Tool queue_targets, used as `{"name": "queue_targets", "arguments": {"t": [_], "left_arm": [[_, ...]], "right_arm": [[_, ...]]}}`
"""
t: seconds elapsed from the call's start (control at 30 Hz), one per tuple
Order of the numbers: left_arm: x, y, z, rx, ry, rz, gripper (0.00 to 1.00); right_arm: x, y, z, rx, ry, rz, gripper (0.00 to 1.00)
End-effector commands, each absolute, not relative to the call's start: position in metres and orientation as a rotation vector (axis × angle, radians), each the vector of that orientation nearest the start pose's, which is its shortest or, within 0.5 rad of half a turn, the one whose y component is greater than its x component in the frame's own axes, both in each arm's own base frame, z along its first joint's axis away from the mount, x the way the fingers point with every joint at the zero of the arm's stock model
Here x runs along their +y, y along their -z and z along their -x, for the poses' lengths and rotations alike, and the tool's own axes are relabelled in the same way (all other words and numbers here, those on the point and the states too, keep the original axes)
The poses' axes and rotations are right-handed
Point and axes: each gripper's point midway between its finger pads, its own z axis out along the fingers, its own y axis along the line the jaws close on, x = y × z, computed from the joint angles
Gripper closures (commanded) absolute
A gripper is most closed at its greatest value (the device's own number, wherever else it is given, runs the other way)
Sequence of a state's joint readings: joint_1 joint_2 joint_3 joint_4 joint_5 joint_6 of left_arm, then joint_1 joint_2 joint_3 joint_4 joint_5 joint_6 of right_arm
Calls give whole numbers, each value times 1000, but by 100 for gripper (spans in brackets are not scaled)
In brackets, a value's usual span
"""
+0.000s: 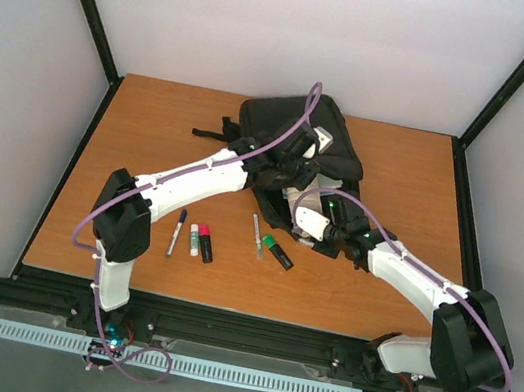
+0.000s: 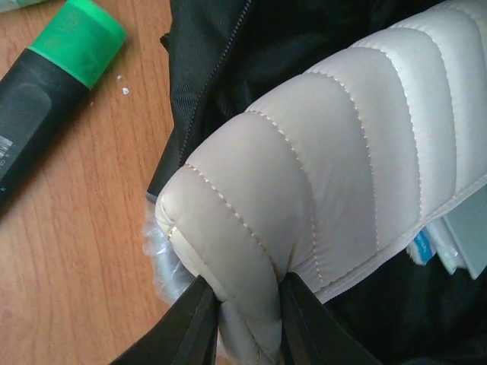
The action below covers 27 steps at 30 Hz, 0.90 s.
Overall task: Pack the student bag
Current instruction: Place the stationery in the student bag.
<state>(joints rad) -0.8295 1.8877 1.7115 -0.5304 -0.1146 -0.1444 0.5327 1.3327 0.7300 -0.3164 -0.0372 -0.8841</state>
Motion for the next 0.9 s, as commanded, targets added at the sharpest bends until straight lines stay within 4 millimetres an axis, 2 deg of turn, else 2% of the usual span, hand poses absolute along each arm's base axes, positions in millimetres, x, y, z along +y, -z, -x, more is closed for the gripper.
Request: {"name": "queue_targets", "arguments": {"t": [0.0, 0.23, 0.33, 0.53, 0.7, 0.87], "left_arm": [[-400, -294, -376, 2012, 510, -714, 99], [-410, -304, -370, 1987, 582, -752, 99], [-413, -309, -370, 1976, 600, -757, 99], [-410, -305, -365, 2000, 593, -778, 99], [-411, -302, -364, 2009, 601, -786, 99], [-412, -302, -363, 2008, 607, -791, 99]], "right_arm": [[197, -102, -302, 1686, 137, 1748, 80], [221, -111, -315, 1592, 111, 1733, 83], [232, -115, -329, 1552, 132, 1668, 84], [239, -116, -364, 1487, 229, 1492, 83], [248, -113, -385, 1458, 248, 1396, 83], [251, -114, -405, 1457, 278, 1298, 76]]}}
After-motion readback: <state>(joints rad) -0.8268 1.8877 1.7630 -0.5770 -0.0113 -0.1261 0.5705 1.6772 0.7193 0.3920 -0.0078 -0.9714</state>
